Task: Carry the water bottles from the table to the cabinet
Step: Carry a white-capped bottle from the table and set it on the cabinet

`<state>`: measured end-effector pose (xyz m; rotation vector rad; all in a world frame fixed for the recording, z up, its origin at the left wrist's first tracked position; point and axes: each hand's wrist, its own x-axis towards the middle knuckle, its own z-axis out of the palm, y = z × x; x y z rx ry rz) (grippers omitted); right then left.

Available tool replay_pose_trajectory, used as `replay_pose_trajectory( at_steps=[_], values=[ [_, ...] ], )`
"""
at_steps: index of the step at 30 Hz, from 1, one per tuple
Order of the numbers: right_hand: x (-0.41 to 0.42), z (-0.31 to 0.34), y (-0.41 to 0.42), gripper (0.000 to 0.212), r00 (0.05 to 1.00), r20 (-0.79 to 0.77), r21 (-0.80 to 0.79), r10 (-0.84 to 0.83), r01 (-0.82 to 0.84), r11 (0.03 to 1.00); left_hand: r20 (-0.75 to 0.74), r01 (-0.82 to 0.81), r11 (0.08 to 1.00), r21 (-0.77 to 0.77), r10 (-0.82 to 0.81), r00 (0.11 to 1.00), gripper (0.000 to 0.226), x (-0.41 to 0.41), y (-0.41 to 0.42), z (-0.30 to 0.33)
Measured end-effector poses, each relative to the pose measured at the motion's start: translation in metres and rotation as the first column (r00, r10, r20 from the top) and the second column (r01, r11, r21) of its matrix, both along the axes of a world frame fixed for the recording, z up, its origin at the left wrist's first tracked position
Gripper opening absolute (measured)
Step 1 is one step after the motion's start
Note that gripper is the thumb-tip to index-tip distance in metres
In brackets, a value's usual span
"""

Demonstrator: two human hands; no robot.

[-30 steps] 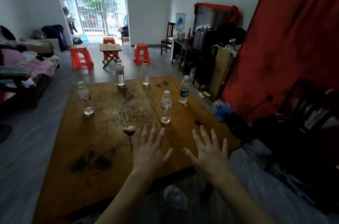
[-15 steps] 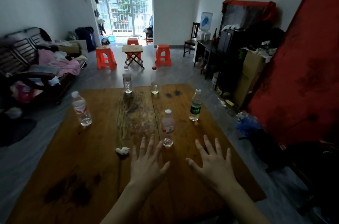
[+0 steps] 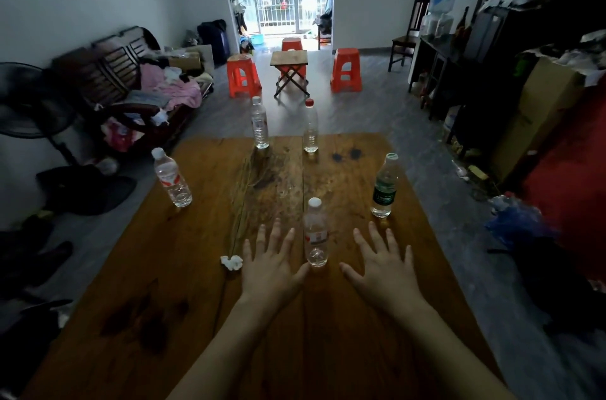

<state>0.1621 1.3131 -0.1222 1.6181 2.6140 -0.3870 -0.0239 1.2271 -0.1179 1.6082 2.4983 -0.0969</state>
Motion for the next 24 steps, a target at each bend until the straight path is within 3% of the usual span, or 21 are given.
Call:
replay_pose_trajectory(
  at_steps=[16, 19, 24],
  values=[
    [-0.024, -0.003, 0.035, 0.080, 1.000, 0.019, -0.012, 0.000, 0.000, 1.000, 0.121, 0.000, 1.000, 0.029, -0.003, 0.993, 0.093, -0.029, 0.058, -0.030],
    [-0.027, -0.005, 0.040, 0.080, 0.999, 0.033, -0.033, -0.008, 0.009, 0.999, 0.260, -0.029, 0.999, 0.026, 0.021, 0.966, 0.104, -0.032, 0.072, -0.042],
    [-0.024, -0.003, 0.051, 0.079, 0.998, 0.067, -0.044, -0.021, 0.024, 0.999, 0.611, -0.203, 0.974, 0.105, 0.097, 0.785, 0.128, -0.036, 0.098, -0.071]
  ],
)
